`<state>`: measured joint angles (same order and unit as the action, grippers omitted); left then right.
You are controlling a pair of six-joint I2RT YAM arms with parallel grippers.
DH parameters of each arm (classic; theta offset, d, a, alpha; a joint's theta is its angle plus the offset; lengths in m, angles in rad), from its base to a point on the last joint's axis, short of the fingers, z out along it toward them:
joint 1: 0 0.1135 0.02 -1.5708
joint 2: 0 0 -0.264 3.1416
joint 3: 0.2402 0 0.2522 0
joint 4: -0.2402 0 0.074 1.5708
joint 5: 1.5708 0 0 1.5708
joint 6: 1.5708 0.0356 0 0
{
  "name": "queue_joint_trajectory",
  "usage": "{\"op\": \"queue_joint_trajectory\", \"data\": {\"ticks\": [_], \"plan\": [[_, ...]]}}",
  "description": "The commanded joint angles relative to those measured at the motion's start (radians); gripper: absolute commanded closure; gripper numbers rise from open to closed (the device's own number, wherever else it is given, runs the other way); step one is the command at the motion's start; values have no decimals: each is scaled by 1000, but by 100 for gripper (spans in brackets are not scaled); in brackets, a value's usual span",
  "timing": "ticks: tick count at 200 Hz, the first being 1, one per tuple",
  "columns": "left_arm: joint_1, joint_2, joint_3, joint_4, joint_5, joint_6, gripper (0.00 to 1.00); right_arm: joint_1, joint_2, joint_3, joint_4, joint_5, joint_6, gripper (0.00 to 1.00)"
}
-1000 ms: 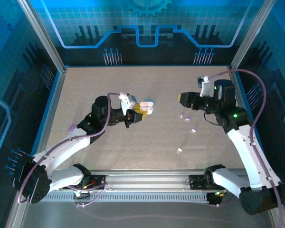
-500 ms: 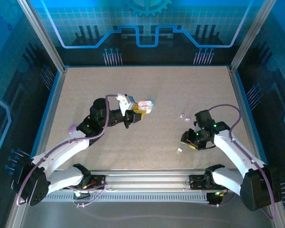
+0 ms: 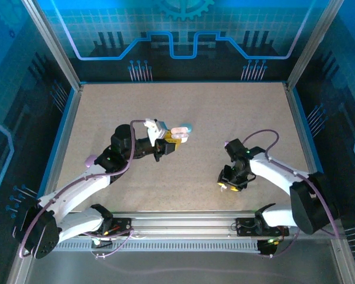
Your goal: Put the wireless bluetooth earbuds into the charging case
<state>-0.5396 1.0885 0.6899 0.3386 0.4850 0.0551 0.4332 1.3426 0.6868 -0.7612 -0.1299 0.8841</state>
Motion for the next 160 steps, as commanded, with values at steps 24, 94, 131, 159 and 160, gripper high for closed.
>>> {"op": "queue_joint_trajectory", "data": {"ticks": [24, 94, 131, 159, 160], "plan": [[-4, -13, -11, 19, -2, 27, 80, 33, 61, 47, 16, 59, 44, 55], [-3, -9, -10, 12, -1, 35, 80, 63, 123, 74, -20, 101, 50, 58], [-4, -10, -8, 9, -1, 35, 80, 73, 155, 74, -1, 98, 52, 64], [-3, -8, -6, 5, -1, 36, 80, 82, 181, 79, 8, 97, 50, 67], [-2, -7, -7, 5, -1, 37, 80, 82, 181, 79, 8, 98, 50, 67]]}}
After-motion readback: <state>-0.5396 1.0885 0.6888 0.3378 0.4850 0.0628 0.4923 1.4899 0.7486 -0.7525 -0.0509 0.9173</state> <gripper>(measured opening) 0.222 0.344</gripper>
